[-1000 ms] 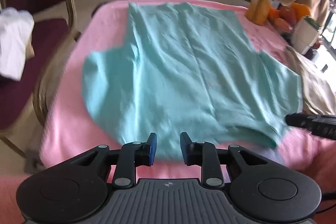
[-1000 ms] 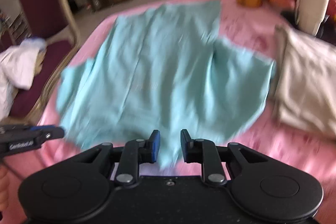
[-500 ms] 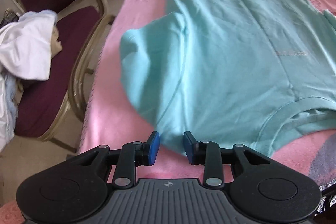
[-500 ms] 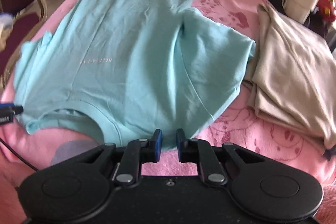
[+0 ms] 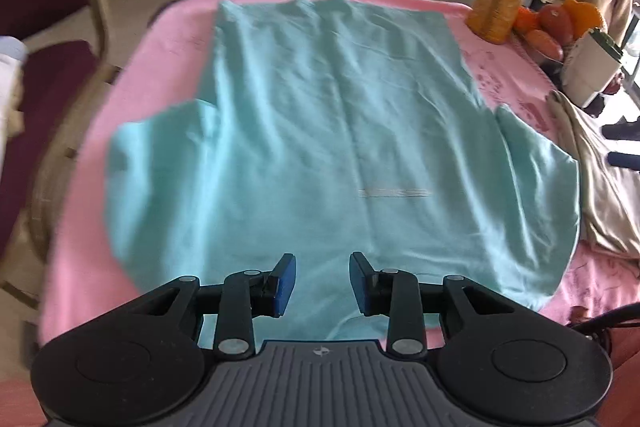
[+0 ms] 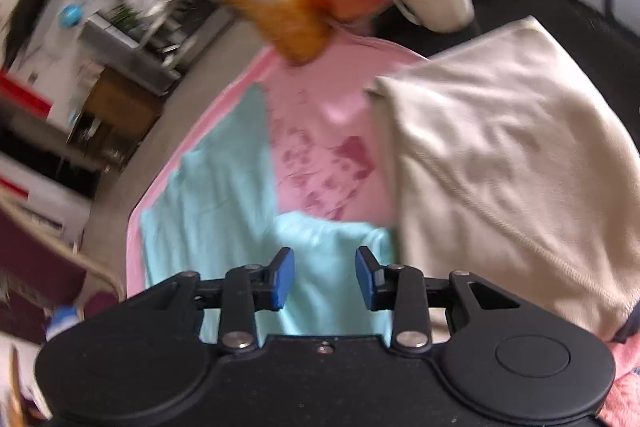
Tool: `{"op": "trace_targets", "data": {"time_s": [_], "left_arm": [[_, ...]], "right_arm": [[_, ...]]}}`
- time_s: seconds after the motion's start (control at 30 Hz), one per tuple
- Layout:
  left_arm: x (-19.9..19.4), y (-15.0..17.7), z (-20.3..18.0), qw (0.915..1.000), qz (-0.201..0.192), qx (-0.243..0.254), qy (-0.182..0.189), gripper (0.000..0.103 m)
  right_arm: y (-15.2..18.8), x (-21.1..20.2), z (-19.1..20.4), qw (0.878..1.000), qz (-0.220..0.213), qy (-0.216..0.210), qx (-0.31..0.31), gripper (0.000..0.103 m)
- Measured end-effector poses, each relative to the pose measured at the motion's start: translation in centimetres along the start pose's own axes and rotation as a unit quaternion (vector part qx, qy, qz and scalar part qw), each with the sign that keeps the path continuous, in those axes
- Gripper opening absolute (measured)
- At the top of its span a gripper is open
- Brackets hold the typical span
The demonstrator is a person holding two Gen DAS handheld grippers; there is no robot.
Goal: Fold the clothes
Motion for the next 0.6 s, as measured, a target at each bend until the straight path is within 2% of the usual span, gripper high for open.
{"op": "trace_targets", "data": {"time_s": [0.03, 0.1, 0.13, 0.27, 0.37, 0.47, 0.57, 0.6], "left_arm": [[0.8, 0.2, 0.0, 1.0, 0.007, -0.002, 0.0, 0.032], [2.3, 0.7, 0.2, 0.9998, 0.019, -0.005, -0.001, 0.031], [2.7, 1.0, 0.3, 0.9997, 0.022, -0.008, 0.0, 0.031], [3.3, 1.4, 0.5, 0.9998, 0.019, -0.002, -0.001, 0.033], [3.4, 1.5, 0.4, 0.9999, 0.011, 0.007, -0.003, 0.034], [3.3, 1.7, 0.3, 0.9999, 0.003, 0.015, -0.004, 0.035], [3.3, 1.7, 0.3, 0.9999, 0.001, 0.014, 0.0, 0.036], [3.3, 1.7, 0.3, 0.9999, 0.0, 0.014, 0.001, 0.037]], "right_arm": [[-0.4, 0.8, -0.8, 1.0, 0.007, 0.0, 0.018, 0.033], [-0.3, 2.3, -2.4, 0.999, 0.023, -0.002, 0.045, 0.023], [0.0, 2.9, -3.0, 0.998, 0.032, 0.0, 0.058, 0.022], [-0.3, 3.5, -2.2, 0.999, 0.032, -0.007, 0.034, 0.021], [-0.6, 4.7, -2.5, 0.998, 0.044, 0.023, 0.045, 0.022], [-0.7, 5.9, -3.0, 0.995, 0.067, 0.037, 0.07, 0.027], [-0.5, 6.2, -3.2, 0.993, 0.068, 0.024, 0.093, 0.039], [-0.5, 6.1, -3.4, 0.992, 0.065, 0.019, 0.106, 0.039]]}}
Point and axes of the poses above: each gripper's, at about its wrist camera, not at the fingertips, and x roughly the way its jaws point, z to its left, y to its underside, the point moved 1 cm from there along x, roughly the way its jaws point, and after that the axes turned 5 degrees about x, right-handed, at the moved point
